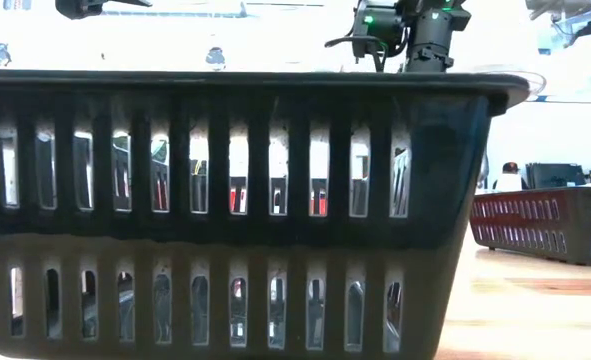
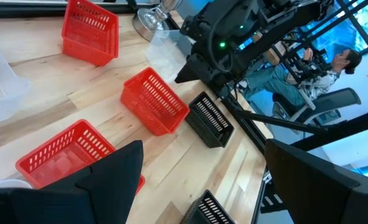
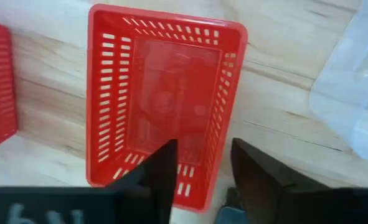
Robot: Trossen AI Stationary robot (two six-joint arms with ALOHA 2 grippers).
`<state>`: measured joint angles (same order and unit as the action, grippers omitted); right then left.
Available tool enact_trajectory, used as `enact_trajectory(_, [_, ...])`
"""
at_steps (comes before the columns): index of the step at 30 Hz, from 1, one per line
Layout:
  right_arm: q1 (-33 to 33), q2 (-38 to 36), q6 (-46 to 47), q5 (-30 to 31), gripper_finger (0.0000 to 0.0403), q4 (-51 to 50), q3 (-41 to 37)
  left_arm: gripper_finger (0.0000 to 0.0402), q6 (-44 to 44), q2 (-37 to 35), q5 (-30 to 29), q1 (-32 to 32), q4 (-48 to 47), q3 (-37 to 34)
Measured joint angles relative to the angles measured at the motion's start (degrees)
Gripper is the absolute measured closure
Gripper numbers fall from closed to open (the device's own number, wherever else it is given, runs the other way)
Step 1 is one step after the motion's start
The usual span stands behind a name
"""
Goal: Stack baskets by color
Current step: Stack the top red bin on top of the bottom right red bin
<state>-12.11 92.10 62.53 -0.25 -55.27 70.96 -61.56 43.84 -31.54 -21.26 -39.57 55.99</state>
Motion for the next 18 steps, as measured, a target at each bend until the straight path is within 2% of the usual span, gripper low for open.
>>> enact_trajectory(6, [-0.5,-2.4,0.6,0.6,0.0181,4.3,0.0,0.0079,-0.1,0.0,-0.3,0.0,0.0,0.0])
enact_trajectory(11, [-1.8,-2.1,4.9,1.6,0.0182,12.4,0.0,0.0079,-0.2,0.0,-0.5,0.0,0.0,0.0])
enact_trajectory(15, [-3.4,-1.3,5.0,2.5,0.019,18.9,0.1,0.0079,-0.3,0.0,-0.8,0.0,0.0,0.0])
enact_trajectory(18, [-5.9,-0.3,7.1,2.9,0.0191,19.4,0.0,0.0079,-0.3,0.0,-0.8,0.0,0.0,0.0])
